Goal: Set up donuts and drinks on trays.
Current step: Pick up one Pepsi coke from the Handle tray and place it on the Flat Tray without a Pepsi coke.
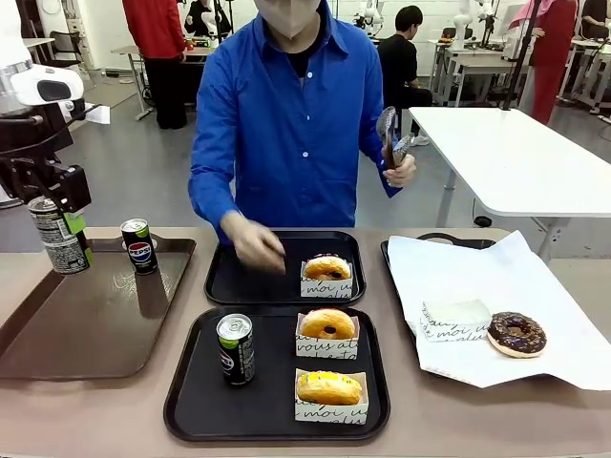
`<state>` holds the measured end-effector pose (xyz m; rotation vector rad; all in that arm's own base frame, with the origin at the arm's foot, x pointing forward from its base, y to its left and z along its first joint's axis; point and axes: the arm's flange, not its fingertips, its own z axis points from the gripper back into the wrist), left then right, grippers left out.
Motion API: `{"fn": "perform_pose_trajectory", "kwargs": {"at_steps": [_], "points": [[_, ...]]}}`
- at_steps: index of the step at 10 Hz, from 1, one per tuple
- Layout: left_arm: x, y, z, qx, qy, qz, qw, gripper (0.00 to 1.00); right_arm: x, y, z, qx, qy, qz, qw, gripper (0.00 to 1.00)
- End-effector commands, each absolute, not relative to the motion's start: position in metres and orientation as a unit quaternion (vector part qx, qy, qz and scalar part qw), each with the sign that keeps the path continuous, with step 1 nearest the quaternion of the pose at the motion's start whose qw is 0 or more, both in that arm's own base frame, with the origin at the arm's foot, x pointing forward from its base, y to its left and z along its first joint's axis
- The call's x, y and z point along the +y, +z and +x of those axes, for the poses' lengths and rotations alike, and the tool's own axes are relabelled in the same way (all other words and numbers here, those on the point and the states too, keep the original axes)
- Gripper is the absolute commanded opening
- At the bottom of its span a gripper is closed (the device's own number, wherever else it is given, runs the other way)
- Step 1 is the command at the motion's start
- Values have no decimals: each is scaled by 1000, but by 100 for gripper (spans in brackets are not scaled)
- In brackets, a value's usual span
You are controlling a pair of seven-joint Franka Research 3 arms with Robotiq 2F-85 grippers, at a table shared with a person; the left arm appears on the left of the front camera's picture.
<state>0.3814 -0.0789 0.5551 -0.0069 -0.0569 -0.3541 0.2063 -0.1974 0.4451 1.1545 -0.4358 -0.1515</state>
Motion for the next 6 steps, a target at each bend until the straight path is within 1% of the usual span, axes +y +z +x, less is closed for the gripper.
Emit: {"fn": "perform_pose_trajectory", "kwargs": {"at_steps": [1, 6], "points": [[-79, 561, 382, -35, -168, -7, 985, 59, -198, 445, 206, -210, -65, 545, 809, 100], [-79, 561, 382, -35, -168, -7, 985, 59, -198, 445, 206, -210, -65, 545, 809, 100]]}}
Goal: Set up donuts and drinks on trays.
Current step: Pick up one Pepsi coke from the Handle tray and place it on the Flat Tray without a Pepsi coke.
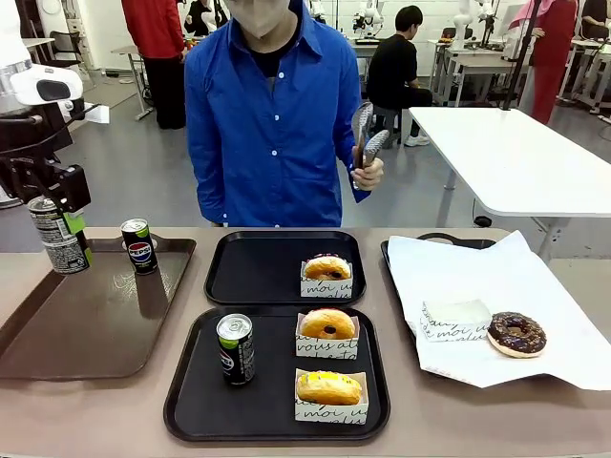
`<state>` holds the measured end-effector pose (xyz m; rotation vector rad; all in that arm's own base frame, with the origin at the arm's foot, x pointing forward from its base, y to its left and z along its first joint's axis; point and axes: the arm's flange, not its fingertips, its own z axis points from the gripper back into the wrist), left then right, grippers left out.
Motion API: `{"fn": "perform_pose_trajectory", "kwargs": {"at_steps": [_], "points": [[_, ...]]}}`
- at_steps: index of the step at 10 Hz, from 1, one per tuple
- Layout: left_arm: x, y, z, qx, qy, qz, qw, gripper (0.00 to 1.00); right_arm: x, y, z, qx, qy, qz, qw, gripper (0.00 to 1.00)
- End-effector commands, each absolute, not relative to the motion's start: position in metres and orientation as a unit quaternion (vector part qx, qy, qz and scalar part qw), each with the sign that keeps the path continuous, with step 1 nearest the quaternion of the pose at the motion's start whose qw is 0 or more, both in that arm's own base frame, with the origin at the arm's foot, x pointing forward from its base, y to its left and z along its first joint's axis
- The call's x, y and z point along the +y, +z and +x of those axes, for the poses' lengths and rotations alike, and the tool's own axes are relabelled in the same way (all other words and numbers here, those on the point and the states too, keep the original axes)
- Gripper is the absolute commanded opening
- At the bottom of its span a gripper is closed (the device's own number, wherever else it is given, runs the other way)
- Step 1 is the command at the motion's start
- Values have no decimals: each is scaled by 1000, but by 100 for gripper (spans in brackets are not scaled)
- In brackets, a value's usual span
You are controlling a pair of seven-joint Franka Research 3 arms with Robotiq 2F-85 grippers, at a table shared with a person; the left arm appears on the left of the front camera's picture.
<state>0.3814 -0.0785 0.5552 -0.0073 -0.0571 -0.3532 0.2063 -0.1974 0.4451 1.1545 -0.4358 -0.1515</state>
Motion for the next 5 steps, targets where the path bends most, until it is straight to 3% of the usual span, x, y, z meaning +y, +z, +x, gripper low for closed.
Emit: {"fn": "perform_pose_trajectory", "kwargs": {"at_steps": [1, 5], "points": [[-79, 561, 382, -35, -168, -7, 985, 59, -198, 445, 206, -210, -65, 545, 809, 100], [-88, 561, 387, -42, -199, 5, 979, 59, -198, 445, 206, -210, -65, 545, 809, 100]]}}
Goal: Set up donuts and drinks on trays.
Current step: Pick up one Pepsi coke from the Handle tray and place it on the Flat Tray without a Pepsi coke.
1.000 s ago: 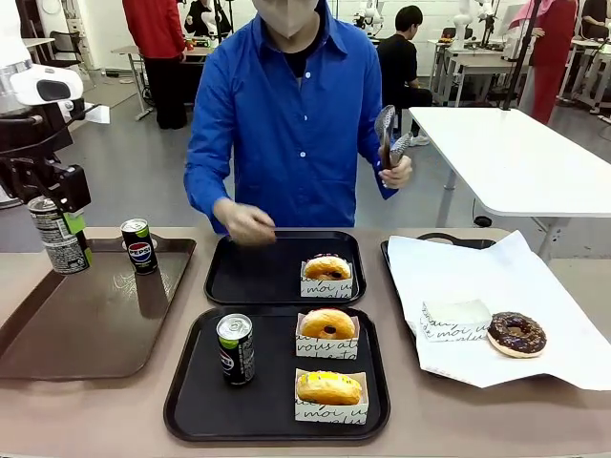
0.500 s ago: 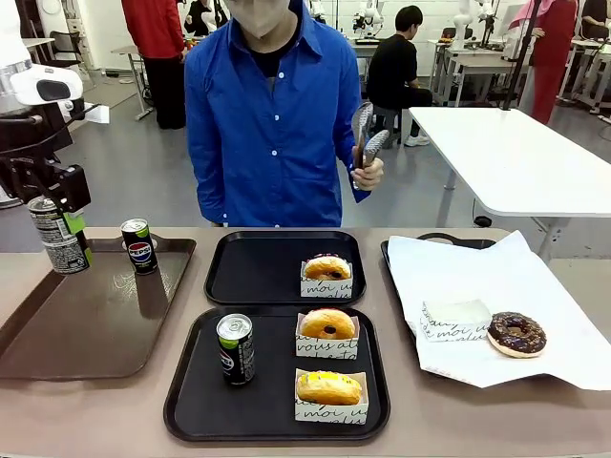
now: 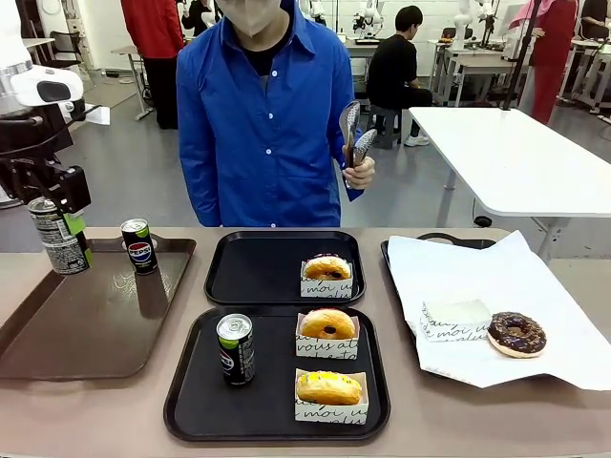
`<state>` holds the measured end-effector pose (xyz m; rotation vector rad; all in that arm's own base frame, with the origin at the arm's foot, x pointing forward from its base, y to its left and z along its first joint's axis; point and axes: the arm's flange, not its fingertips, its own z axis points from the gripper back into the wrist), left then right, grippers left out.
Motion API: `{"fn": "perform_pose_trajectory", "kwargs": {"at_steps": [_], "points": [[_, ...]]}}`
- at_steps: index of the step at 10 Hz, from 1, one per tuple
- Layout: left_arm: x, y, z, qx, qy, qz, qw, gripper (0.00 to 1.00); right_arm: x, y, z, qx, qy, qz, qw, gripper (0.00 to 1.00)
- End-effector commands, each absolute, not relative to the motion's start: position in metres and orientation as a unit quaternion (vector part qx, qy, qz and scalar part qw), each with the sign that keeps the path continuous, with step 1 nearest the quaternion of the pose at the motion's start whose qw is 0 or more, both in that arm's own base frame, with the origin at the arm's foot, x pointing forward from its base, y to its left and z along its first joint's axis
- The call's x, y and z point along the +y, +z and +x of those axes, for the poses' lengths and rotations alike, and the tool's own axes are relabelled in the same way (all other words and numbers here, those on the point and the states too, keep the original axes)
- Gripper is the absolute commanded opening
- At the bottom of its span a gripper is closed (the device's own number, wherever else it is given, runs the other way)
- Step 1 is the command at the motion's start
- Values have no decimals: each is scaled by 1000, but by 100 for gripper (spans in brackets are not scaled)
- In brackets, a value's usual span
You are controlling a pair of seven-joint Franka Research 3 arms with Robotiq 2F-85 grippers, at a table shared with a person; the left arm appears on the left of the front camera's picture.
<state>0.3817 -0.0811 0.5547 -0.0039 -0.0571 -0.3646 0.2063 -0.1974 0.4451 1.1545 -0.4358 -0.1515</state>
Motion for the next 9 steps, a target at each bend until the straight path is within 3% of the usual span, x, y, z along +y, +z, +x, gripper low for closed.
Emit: {"fn": "perform_pose_trajectory", "kwargs": {"at_steps": [1, 5, 9], "points": [[-101, 566, 397, -58, -206, 7, 977, 59, -198, 445, 206, -210, -65, 545, 809, 100], [-158, 585, 466, -101, -219, 10, 970, 59, -198, 445, 206, -210, -65, 545, 809, 100], [-199, 557, 519, -97, -226, 0, 969, 59, -198, 445, 206, -210, -65, 545, 809, 100]]}}
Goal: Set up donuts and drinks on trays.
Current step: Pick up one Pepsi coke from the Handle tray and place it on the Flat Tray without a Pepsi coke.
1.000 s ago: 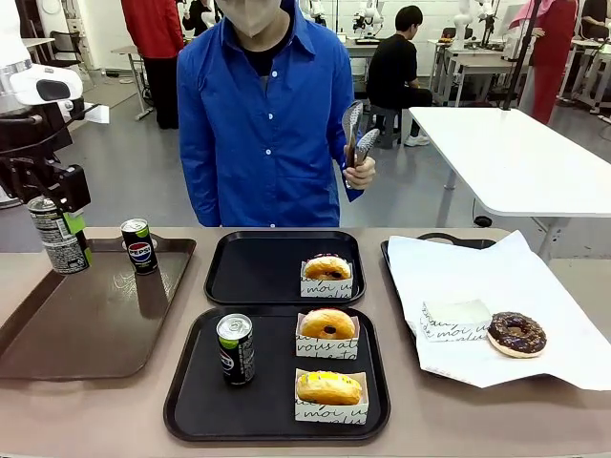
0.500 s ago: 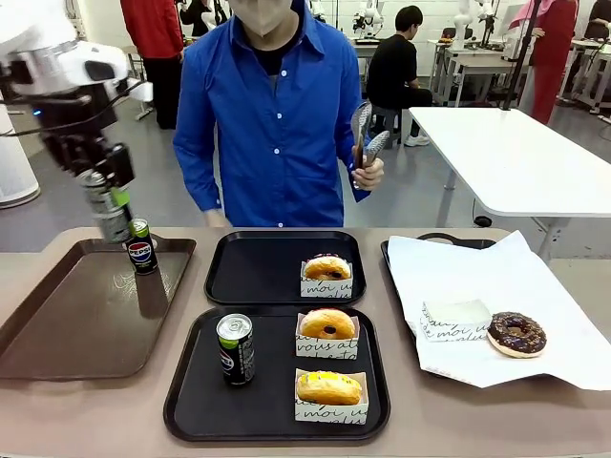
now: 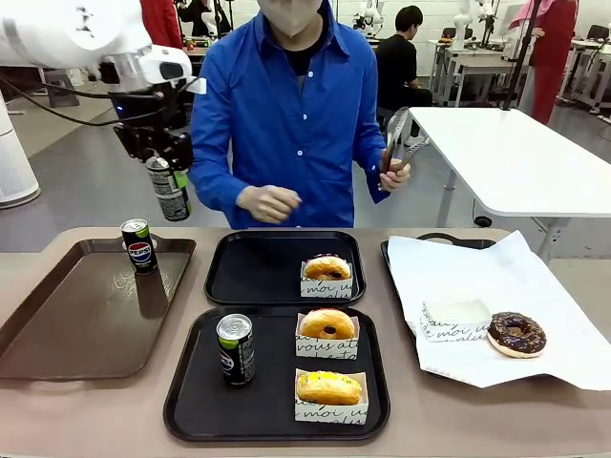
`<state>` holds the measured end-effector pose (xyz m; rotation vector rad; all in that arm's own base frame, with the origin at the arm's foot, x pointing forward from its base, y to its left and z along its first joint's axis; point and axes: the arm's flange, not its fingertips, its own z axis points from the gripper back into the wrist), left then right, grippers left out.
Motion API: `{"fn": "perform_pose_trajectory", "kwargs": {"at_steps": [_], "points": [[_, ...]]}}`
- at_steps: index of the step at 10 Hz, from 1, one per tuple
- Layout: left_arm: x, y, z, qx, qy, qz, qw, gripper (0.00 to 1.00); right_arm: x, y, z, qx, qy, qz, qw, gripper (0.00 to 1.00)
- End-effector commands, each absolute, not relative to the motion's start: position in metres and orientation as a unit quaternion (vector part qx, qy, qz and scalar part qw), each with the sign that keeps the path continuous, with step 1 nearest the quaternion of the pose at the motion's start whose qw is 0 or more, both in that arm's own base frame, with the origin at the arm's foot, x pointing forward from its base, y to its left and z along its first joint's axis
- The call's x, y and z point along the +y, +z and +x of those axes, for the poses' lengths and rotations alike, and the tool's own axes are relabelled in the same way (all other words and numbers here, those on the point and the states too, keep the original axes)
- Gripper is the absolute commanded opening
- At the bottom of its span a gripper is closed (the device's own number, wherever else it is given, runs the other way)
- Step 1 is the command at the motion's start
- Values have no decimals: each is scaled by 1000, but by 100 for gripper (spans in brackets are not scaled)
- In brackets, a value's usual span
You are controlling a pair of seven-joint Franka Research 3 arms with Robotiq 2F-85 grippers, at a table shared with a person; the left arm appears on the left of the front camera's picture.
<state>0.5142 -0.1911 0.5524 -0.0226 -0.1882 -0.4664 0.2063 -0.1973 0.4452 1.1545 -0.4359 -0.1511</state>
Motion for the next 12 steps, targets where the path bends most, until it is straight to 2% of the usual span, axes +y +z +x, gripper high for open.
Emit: {"fn": "perform_pose_trajectory", "kwargs": {"at_steps": [1, 4, 6, 7, 12], "points": [[-191, 557, 502, -82, -236, -3, 968, 59, -198, 445, 206, -210, -65, 545, 809, 100], [-107, 571, 419, -45, -261, -12, 964, 59, -198, 445, 206, -210, -65, 545, 809, 100], [-71, 566, 375, -51, -258, -5, 965, 59, -198, 445, 206, -210, -65, 545, 809, 100], [-68, 562, 368, -55, -252, -7, 966, 59, -198, 445, 206, -210, -65, 545, 809, 100], [-74, 569, 389, -55, -256, -9, 965, 59, -198, 445, 206, -210, -65, 545, 809, 100]]}}
